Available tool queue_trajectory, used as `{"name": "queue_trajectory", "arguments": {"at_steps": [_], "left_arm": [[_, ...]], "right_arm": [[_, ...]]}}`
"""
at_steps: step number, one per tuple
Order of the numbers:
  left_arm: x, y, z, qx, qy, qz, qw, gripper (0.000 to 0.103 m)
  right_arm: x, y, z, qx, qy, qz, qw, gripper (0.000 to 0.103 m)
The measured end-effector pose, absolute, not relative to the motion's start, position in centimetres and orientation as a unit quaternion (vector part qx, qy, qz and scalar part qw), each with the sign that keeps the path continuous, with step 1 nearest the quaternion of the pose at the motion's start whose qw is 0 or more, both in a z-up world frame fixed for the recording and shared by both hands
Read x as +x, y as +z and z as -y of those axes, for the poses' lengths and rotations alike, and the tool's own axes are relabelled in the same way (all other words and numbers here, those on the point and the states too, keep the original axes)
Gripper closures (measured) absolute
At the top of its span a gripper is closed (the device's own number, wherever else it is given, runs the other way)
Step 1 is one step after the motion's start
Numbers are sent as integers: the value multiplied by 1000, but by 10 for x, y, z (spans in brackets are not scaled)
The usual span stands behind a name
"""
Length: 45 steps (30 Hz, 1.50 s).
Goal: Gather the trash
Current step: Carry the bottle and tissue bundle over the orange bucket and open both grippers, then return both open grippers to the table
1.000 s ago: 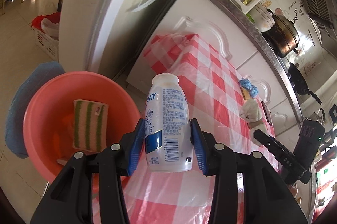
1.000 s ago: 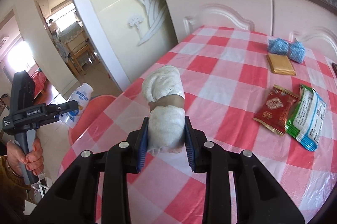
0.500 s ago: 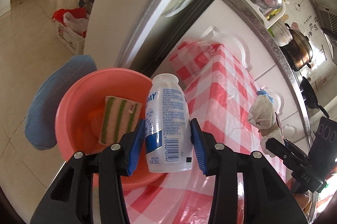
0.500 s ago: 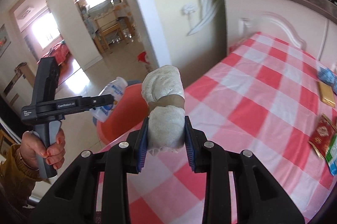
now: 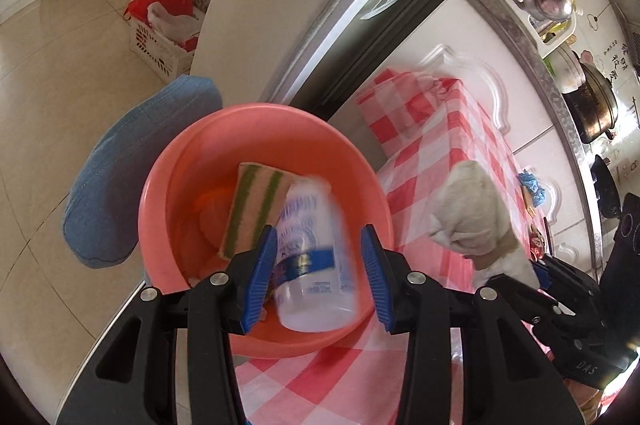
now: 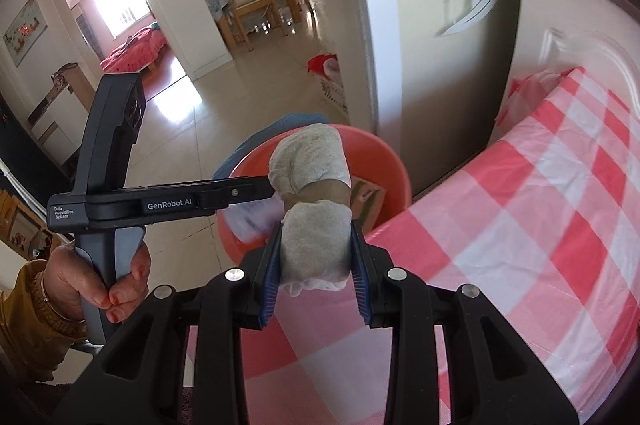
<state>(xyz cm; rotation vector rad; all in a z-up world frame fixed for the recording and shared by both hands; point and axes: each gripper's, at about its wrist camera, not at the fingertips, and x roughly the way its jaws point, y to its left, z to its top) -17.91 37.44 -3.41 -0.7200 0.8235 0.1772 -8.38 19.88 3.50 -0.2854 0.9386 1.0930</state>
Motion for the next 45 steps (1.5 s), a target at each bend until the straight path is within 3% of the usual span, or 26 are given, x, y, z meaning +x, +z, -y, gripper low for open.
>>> {"name": "queue_trajectory", "arguments": {"at_steps": [5, 7, 9, 11, 20, 26, 35, 45], "left_arm": [[-178, -40, -378, -344, 92, -394, 847, 58], [-177, -43, -378, -342, 95, -399, 845, 58], [-177, -44, -377, -332, 99, -403, 847, 54], [-178, -44, -377, -326, 103, -401, 850, 44], [-183, -38, -379, -328, 113, -367, 863, 20], [-186, -29, -373, -336, 111, -332, 874, 12], [-166, -19, -344, -266, 117, -384, 876, 10], [-140, 0, -308, -220, 97, -417, 877, 10]], "right_arm": [[-82, 23, -216, -139, 504, -441, 730, 69], [-81, 17, -217, -140, 498, -448, 729, 64], [-80, 15, -217, -135, 496, -452, 729, 36], [-78, 16, -209, -120, 493, -450, 735, 31], [-59, 27, -161, -45, 462, -447, 765, 21], [-48, 33, -117, -1, 433, -432, 791, 19], [-34, 40, -47, 83, 401, -398, 821, 10], [-19, 49, 10, 132, 376, -354, 846, 8]]}}
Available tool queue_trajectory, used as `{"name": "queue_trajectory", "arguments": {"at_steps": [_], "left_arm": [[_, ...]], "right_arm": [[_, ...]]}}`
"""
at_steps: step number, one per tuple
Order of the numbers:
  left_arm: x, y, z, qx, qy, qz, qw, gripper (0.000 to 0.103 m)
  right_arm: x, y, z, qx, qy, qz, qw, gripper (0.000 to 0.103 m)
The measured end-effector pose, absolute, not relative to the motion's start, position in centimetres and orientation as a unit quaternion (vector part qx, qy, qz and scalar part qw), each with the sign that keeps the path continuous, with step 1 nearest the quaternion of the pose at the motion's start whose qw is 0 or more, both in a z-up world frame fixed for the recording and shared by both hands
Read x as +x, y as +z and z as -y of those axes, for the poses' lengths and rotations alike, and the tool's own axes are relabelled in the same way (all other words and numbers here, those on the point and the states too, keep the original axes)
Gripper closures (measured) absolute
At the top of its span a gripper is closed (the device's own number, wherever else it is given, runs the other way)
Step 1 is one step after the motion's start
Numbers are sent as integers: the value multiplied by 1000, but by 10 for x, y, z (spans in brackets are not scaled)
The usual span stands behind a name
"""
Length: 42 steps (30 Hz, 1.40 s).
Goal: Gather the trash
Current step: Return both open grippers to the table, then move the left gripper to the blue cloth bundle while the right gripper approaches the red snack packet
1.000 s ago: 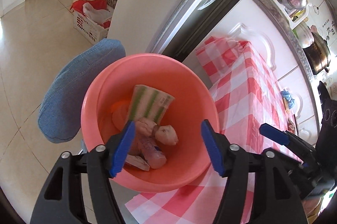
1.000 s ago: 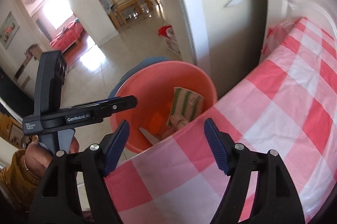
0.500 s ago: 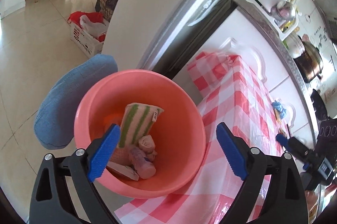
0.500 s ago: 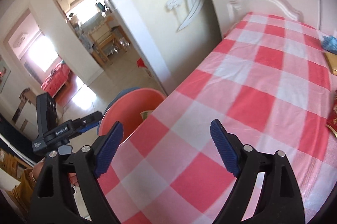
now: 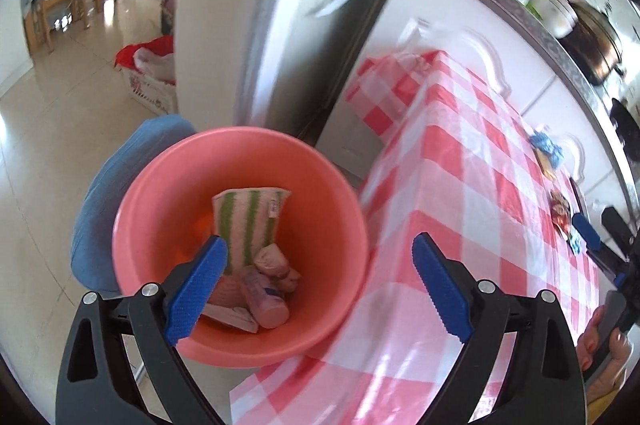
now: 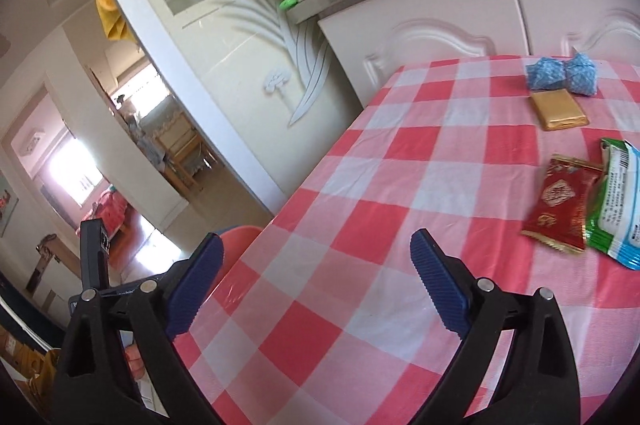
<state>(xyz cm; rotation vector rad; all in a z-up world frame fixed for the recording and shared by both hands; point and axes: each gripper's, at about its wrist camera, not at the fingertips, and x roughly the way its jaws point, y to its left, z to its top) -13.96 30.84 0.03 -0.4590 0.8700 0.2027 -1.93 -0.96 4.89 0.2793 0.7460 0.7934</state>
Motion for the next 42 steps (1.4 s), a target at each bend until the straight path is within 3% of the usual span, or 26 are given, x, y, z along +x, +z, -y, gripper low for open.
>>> {"name": "queue_trajectory", "arguments": {"at_steps": [14, 26, 42], "left_arm": [[-74, 45, -216, -178, -17, -408, 895, 10], [57, 79, -81, -119, -149, -407, 893, 10], [247, 42, 23, -154, -88, -458, 871, 10]], "right_arm": [[7, 47, 130, 239, 295, -328, 865, 8], [24, 23, 243, 339, 189, -304, 870, 8], [31, 11, 245, 341, 220, -316, 858, 8]]}}
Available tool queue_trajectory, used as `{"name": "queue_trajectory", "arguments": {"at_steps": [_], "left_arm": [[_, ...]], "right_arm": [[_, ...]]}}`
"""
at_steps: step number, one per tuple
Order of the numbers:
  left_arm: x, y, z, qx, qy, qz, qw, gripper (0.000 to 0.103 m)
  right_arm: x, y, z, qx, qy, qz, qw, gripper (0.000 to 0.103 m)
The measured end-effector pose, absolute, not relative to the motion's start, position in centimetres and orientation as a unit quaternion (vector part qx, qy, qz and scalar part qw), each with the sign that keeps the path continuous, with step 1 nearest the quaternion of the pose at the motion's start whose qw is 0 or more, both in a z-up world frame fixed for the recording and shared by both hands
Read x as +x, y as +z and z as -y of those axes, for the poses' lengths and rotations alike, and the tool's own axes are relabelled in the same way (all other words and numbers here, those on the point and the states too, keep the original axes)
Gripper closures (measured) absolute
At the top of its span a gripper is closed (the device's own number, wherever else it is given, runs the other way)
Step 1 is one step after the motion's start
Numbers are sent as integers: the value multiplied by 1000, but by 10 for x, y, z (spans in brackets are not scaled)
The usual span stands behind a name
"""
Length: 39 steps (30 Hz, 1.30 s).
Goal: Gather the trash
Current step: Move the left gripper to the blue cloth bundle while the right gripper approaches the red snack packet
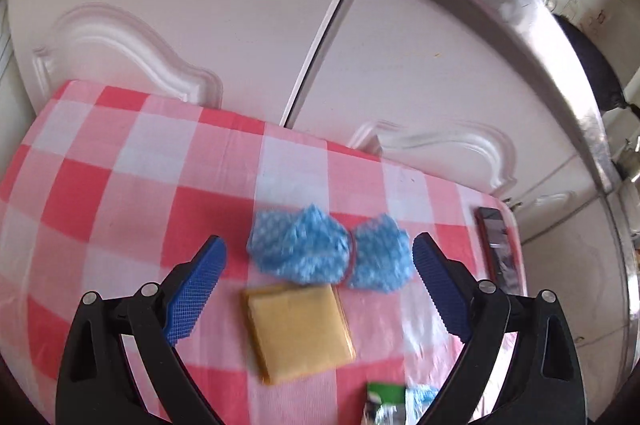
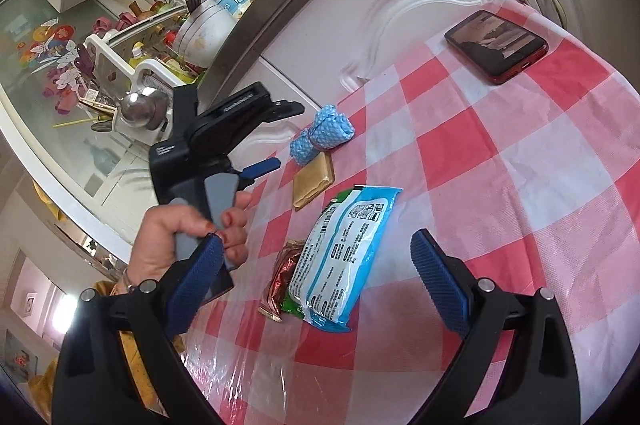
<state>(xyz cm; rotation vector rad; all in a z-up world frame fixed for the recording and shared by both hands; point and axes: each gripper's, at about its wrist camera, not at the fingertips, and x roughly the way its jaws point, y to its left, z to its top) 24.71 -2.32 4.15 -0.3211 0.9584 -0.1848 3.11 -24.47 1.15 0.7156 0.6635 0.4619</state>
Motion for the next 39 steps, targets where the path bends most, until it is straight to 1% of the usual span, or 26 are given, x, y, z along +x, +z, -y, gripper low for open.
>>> {"name": "queue_trajectory", "arguments": {"at_steps": [2, 4, 7, 10, 17, 22, 28, 33, 39], "left_arm": [[260, 37, 30, -125, -63, -468, 873, 10], [267, 33, 30, -117, -50, -469, 874, 10], [277, 24, 34, -77, -29, -491, 867, 10], [272, 17, 31, -69, -32, -499, 863, 10], [239, 13, 25, -32, -50, -501, 863, 9], [198, 11, 14, -20, -61, -511, 857, 9], [145, 10, -6, -24, -70, -517, 853, 9], [105, 14, -23, -45, -84, -517, 851, 10], [74, 30, -52, -86, -88, -486, 865, 10]], "right_arm": [[32, 11, 247, 347, 221, -314, 855, 8], [32, 10, 249, 352, 221, -313, 854, 8], [33, 10, 249, 353, 223, -313, 853, 8], [33, 10, 249, 353, 222, -313, 853, 8], [33, 12, 249, 341, 216, -315, 859, 8], [33, 12, 249, 332, 212, -321, 861, 8], [34, 11, 243, 309, 210, -340, 863, 8], [32, 14, 223, 249, 204, -356, 877, 8], [31, 12, 204, 204, 217, -375, 878, 8]]}}
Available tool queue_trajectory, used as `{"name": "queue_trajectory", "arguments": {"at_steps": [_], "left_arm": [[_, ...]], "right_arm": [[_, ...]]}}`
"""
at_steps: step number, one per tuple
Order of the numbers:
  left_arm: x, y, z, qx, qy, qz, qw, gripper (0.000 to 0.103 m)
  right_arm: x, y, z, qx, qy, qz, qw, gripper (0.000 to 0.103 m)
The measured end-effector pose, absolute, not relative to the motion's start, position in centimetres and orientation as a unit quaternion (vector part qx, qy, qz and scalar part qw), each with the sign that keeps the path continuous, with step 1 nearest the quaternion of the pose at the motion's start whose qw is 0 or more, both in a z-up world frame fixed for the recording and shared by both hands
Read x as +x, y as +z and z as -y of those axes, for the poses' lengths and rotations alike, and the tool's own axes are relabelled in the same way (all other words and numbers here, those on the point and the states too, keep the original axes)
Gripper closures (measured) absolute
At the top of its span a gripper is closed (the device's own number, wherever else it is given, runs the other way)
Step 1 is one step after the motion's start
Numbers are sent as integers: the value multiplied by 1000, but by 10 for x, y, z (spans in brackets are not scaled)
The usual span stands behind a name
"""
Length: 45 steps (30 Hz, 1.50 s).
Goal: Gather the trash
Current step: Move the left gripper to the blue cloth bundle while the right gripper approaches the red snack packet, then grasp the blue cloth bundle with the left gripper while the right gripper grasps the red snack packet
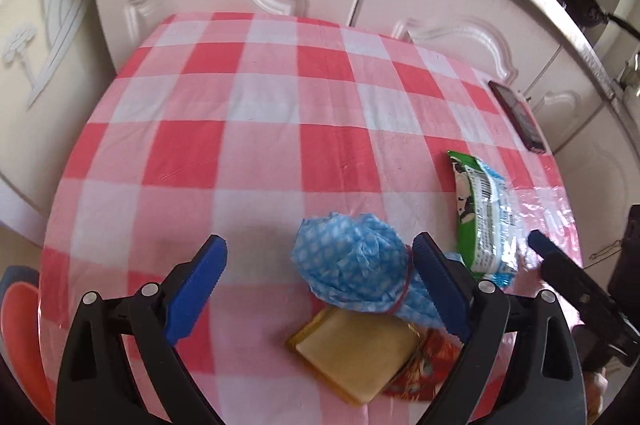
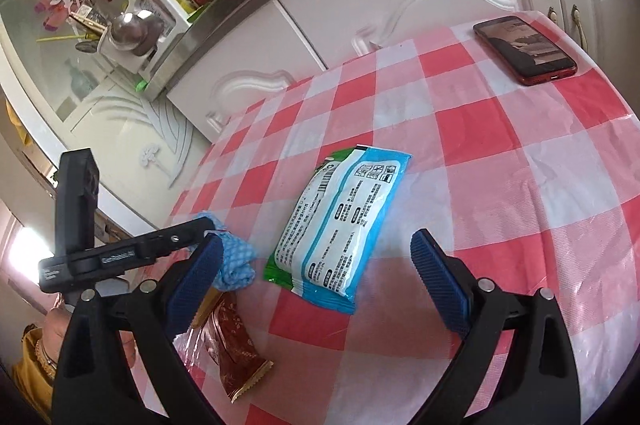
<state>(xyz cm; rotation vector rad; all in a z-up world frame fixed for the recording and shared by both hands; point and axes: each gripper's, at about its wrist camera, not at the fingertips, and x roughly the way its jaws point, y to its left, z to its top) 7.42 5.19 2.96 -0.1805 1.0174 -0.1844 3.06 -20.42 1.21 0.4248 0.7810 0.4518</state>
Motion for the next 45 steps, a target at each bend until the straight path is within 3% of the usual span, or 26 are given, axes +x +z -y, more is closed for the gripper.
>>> {"name": "queue_trajectory", "arguments": {"at_steps": [5, 14, 18, 22, 25, 27, 30, 38, 45], "left_arm": [[57, 41, -54, -76, -155, -476, 862, 10], [61, 30, -56, -214, -151, -505, 822, 10], [68, 25, -38, -216, -142, -514, 818, 10], [80, 15, -30, -219, -121, -525, 813, 10], [88, 15, -26, -209, -101, -525, 819, 19], [91, 18, -24, -196, -95, -527, 822, 35], [92, 19, -22, -180, -88, -526, 827, 46], [93, 19, -8, -99, -81, -513, 849, 52], [90, 22, -11, -81, -79, -500, 859, 66]], "right_arm": [[26, 15, 191, 177, 253, -381, 871, 8], [-11, 27, 146, 65, 322, -384, 863, 9], [-21, 20, 123, 19, 329, -399, 856, 25], [-28, 13, 108, -23, 322, -404, 856, 25], [-30, 11, 105, -29, 324, -407, 853, 25], [-30, 9, 101, -38, 320, -414, 852, 33], [-33, 7, 97, -52, 319, -414, 851, 45], [-33, 6, 99, -57, 298, -414, 858, 68], [-25, 6, 112, -23, 286, -416, 863, 72]]}}
